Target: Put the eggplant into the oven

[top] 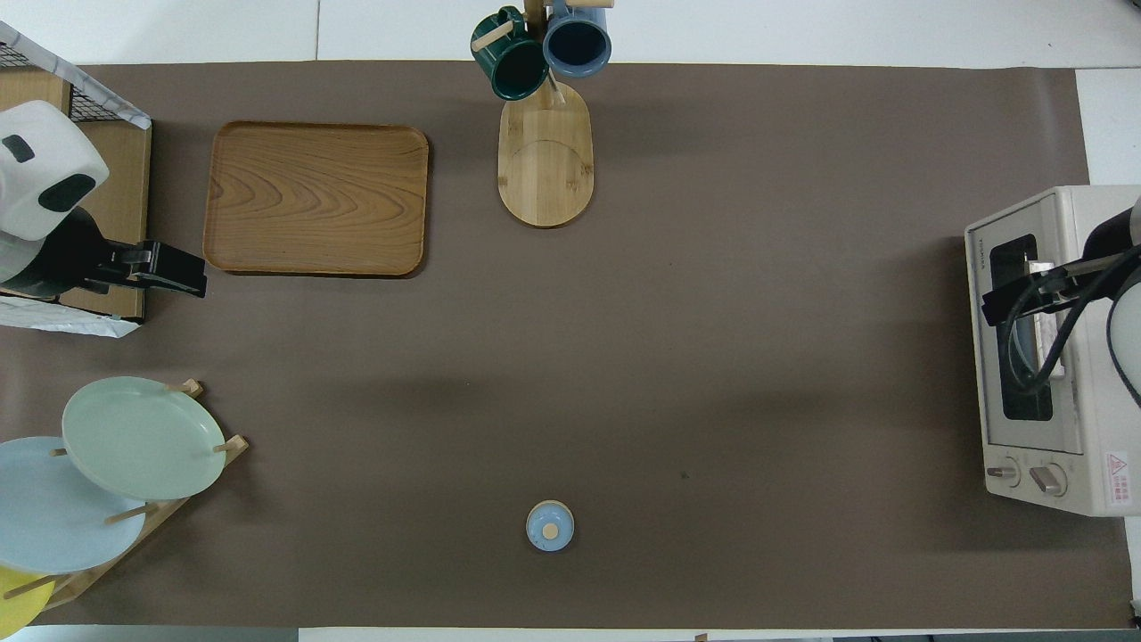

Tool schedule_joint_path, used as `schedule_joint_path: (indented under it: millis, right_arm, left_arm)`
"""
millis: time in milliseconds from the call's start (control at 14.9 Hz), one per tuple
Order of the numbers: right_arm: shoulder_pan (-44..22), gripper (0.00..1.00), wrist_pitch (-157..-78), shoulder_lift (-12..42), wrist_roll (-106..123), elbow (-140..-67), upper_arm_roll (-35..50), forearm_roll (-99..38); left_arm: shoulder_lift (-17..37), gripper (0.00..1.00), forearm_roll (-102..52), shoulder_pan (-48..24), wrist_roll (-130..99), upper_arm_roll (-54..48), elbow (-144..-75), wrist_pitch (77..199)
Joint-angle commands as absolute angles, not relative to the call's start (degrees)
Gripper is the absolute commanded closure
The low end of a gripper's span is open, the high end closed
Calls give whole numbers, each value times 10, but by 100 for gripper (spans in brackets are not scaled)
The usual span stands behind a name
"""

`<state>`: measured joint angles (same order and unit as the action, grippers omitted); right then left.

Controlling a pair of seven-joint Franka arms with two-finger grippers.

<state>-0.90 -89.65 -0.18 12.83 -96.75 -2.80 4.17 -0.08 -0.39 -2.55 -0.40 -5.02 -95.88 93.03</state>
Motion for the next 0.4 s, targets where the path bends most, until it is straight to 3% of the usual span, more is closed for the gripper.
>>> schedule_joint_path:
  millis: [0, 335]
  right_arm:
    - [-4, 0, -875, 4, 108, -943, -24, 27]
    - [1, 0, -876, 4, 108, -943, -24, 26]
  left_arm:
    - [-15, 0, 4, -23, -1, -50, -972, 938]
    - [-15, 0, 4, -23, -1, -50, -972, 938]
